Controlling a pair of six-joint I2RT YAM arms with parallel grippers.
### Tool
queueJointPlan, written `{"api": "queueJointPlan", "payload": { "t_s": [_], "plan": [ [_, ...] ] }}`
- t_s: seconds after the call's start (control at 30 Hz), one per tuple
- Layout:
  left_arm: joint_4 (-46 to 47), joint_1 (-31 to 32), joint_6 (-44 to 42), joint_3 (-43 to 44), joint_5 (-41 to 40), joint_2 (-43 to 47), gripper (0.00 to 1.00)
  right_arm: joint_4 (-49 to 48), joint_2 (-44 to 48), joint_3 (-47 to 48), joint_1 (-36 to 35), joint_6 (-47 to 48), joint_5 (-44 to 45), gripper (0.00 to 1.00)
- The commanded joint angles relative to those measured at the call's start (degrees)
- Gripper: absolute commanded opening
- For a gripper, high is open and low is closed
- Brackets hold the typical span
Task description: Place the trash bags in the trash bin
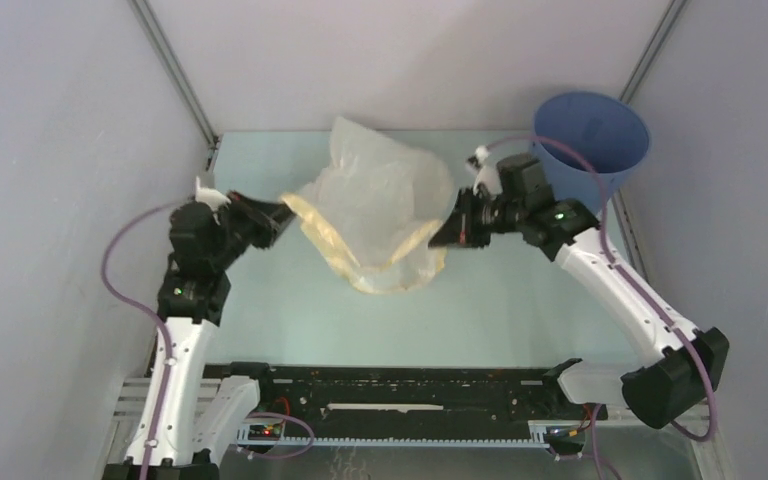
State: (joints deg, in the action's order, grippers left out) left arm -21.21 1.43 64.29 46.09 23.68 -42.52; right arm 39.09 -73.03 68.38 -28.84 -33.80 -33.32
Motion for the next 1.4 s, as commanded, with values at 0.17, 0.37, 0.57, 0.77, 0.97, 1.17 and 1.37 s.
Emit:
{"api": "queueJointPlan", "payload": {
  "t_s": [0.17, 0.37, 0.57, 0.77, 0.97, 1.17, 1.37],
  "plan": [
    [-7.68, -0.64, -9.99, 8.41, -4.02, -0.76, 0.00, 5.79, 2.27, 3.61, 1.99, 3.08, 2.49, 0.00],
    [-10.27, -0.64, -13.84, 6.42, -0.05, 0.78, 0.00, 9.43, 5.38, -0.33, -1.43, 8.22, 6.34, 0.21],
    [-13.29, 0.15, -17.32, 16.03, -0.48, -3.82, 0.00, 14.75, 7.36, 4.06, -5.11, 17.47, 16.62, 0.63],
    [-17.52, 0.41, -17.87, 23.35, 1.75, -6.83, 0.00, 11.99, 10.80, 11.81, -10.88, 20.91, 20.21, 0.85],
    [-18.52, 0.46, -14.77, 30.11, 5.88, -9.24, 0.00, -2.71, 6.34, 12.31, -14.91, 14.50, 9.36, 0.88],
    [-18.13, 0.59, -11.73, 34.53, 6.50, -10.03, 0.00, -15.79, -3.97, 14.59, -21.95, 5.48, 8.65, 0.87],
    [-15.43, 0.68, -8.60, 34.52, 7.62, -10.18, 0.00, -14.23, -8.70, 17.54, -26.23, 7.08, 12.59, 0.84]
  ]
}}
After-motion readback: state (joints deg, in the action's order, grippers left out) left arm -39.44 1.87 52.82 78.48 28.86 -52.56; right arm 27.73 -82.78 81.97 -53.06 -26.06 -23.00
